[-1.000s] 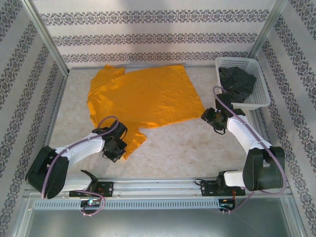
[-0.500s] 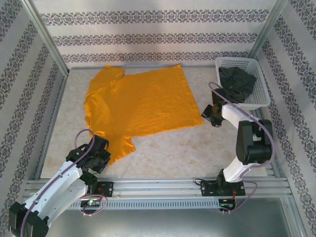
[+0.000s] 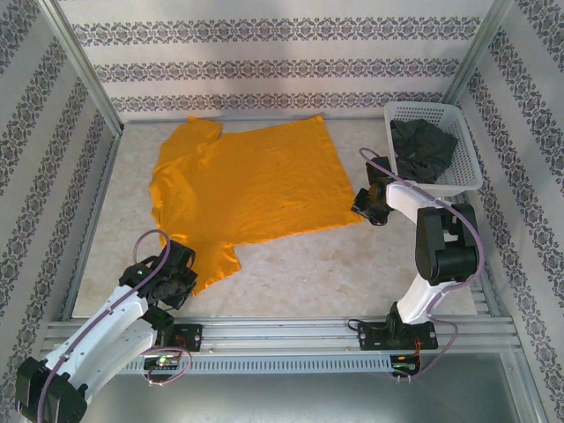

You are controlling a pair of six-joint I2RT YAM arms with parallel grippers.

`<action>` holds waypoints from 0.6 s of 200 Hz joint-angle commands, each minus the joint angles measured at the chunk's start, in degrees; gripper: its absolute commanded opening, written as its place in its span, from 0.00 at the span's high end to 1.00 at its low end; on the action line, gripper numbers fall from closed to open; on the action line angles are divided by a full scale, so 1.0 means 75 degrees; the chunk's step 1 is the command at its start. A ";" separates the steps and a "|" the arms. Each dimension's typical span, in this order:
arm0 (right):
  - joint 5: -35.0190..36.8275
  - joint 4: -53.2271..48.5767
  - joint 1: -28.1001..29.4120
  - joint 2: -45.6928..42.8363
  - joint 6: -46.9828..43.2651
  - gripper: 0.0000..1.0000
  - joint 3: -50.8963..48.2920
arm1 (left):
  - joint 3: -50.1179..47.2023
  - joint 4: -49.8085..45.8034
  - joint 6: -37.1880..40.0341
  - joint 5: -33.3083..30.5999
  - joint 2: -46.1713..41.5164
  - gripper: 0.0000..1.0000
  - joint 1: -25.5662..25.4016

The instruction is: Fold and stack the t-shirts

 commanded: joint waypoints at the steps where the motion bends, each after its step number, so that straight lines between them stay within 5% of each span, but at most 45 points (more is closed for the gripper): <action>1: 0.0119 -0.0342 0.0135 0.0183 -0.0060 0.63 0.0107 | 0.0266 -0.0248 0.0066 -0.0181 0.0130 1.00 0.0083; 59: 0.0574 -0.0778 0.0426 0.0522 0.0281 0.72 0.0251 | 0.0346 -0.0171 0.0127 -0.0186 0.0241 1.00 0.0090; 96: 0.1037 -0.1102 0.0357 0.0423 0.0278 1.00 0.0247 | 0.0458 -0.0392 0.0151 -0.0254 0.0120 1.00 0.0084; 120: 0.1139 -0.1183 0.0236 -0.0260 0.0298 1.00 -0.0240 | 0.0514 -0.0584 0.0138 -0.0249 -0.0027 1.00 0.0080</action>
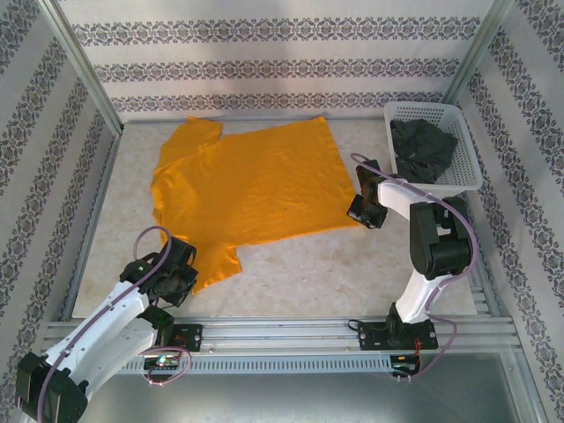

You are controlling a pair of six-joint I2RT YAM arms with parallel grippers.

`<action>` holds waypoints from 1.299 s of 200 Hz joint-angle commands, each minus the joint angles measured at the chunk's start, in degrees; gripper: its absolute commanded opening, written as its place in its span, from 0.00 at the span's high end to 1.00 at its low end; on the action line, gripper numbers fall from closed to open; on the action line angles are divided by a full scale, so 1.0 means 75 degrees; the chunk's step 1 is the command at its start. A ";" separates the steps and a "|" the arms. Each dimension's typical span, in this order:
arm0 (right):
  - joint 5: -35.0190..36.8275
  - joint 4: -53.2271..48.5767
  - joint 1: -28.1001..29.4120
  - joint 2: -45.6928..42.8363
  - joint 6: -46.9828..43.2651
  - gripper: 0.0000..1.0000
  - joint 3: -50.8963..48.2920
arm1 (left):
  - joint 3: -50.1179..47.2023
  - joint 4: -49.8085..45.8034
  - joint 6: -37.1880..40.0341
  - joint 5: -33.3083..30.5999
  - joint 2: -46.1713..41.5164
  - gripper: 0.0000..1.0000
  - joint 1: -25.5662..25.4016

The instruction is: Fold and stack the t-shirts

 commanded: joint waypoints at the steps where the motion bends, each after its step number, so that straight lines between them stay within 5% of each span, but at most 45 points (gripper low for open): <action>1: 0.0470 -0.0499 -0.0141 -0.0662 0.0068 1.00 -0.0427 | 0.0218 -0.0535 0.0108 -0.0182 -0.0173 1.00 0.0085; 107: -0.0336 -0.1666 0.0054 -0.4770 0.1069 1.00 -0.3286 | 0.0643 -0.1633 -0.0412 -0.0222 -0.1435 1.00 0.0081; 158: -0.0768 -0.1656 -0.0112 -0.4255 0.1111 1.00 -0.2262 | 0.2295 -0.0019 0.0673 -0.0782 0.0236 1.00 0.0173; 199: -0.1589 -0.1090 -0.0691 -0.3296 0.1385 1.00 -0.1482 | 0.3045 0.1672 0.1406 0.0503 0.1858 1.00 0.1400; 260: -0.1314 -0.1116 -0.0879 -0.1854 0.1418 1.00 0.0398 | 0.4555 0.2504 0.2603 0.1400 0.3643 1.00 0.2582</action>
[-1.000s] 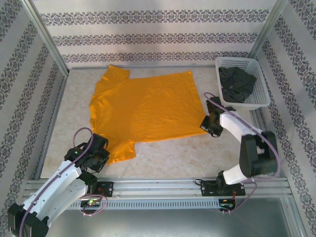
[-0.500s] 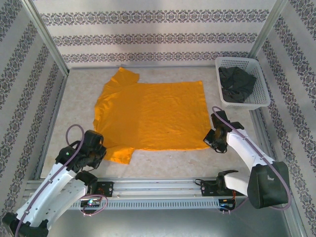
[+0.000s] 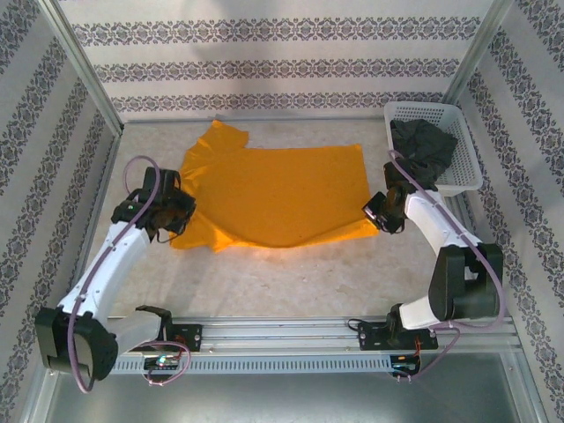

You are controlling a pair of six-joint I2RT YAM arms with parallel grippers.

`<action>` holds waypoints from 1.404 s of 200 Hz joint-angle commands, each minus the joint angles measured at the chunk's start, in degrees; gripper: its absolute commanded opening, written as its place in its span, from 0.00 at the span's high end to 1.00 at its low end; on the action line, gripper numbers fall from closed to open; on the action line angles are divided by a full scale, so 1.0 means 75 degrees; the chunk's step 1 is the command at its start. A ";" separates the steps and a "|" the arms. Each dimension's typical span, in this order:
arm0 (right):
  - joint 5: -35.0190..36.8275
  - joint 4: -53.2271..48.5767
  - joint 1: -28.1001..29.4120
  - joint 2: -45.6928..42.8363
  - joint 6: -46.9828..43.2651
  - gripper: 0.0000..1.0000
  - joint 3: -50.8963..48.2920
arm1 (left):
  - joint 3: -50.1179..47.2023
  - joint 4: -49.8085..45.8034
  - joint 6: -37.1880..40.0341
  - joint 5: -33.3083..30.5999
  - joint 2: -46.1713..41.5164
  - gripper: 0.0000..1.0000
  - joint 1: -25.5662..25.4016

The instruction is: Fold and stack the t-shirts

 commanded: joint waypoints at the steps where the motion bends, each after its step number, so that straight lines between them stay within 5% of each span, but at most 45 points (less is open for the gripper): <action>1: 0.0053 0.0015 -0.0090 0.0442 0.0151 1.00 0.0655 | 0.0458 0.0642 0.0770 0.0472 0.0391 1.00 0.0366; 200: 0.0046 0.0075 -0.0253 0.3445 0.0098 1.00 0.2937 | 0.3022 0.1063 0.2808 0.1480 0.4311 0.95 0.1277; 217: -0.0169 -0.0238 -0.0289 0.3745 -0.0170 0.62 0.3296 | 0.3340 0.0715 0.3114 0.1284 0.4537 0.66 0.1277; 232: -0.0009 -0.0412 -0.0289 0.3598 -0.0410 0.45 0.3329 | 0.3371 0.0374 0.3311 0.0947 0.4369 0.47 0.1286; 247: 0.0183 -0.0402 -0.0313 0.3135 -0.0592 0.39 0.2989 | 0.3006 0.0108 0.3384 0.0595 0.3881 0.37 0.1308; 281: 0.0164 -0.0047 -0.0348 0.1817 -0.0897 0.41 0.1394 | 0.0880 -0.0182 0.2965 0.0496 0.2140 0.40 0.1506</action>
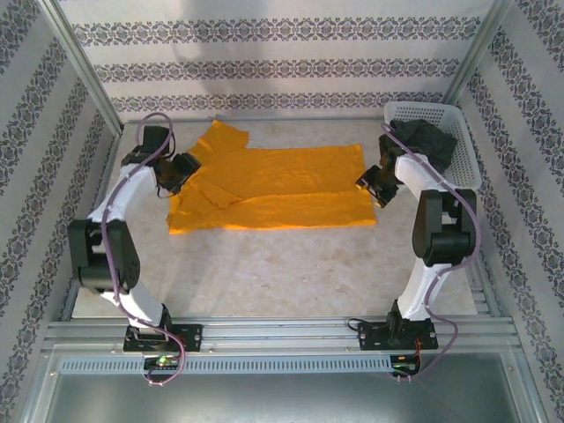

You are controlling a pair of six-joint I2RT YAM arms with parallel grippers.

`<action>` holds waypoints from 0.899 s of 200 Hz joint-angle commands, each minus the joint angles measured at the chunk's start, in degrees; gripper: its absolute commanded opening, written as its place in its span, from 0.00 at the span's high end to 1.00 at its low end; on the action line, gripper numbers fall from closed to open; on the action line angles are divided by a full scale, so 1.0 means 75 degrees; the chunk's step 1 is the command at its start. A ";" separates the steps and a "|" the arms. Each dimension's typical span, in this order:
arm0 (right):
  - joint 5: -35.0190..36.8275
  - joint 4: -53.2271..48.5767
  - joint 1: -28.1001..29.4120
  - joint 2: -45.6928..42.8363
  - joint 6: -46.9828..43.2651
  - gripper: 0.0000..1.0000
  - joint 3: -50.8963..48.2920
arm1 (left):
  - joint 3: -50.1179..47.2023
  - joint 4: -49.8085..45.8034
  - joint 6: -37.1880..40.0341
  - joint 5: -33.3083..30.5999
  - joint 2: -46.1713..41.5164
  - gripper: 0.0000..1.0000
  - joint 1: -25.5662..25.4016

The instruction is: Fold and stack the t-shirts

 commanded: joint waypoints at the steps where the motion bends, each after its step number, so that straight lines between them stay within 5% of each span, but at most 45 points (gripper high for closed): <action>1: 0.0016 -0.0124 -0.0048 -0.1022 -0.0370 0.41 -0.0993 | -0.1318 -0.0719 -0.0131 -0.0267 -0.1268 0.40 0.0241; 44: -0.0417 0.1359 -0.0117 -0.2141 -0.0343 0.42 -0.3094 | -0.3687 0.0479 -0.0978 0.0986 -0.1956 0.43 0.1175; 92: -0.1072 0.3207 -0.0470 -0.1778 0.0165 0.44 -0.3966 | -0.3795 0.1695 -0.1159 0.1099 -0.0907 0.45 0.1468; 119: -0.0983 0.3151 -0.0470 -0.1373 0.0277 0.51 -0.3734 | -0.3689 0.2312 -0.1173 0.0929 -0.0404 0.55 0.1544; 180: -0.0711 0.2956 -0.0447 -0.0964 0.0104 0.62 -0.3184 | -0.3368 0.2962 -0.1047 0.0793 -0.0054 0.95 0.1792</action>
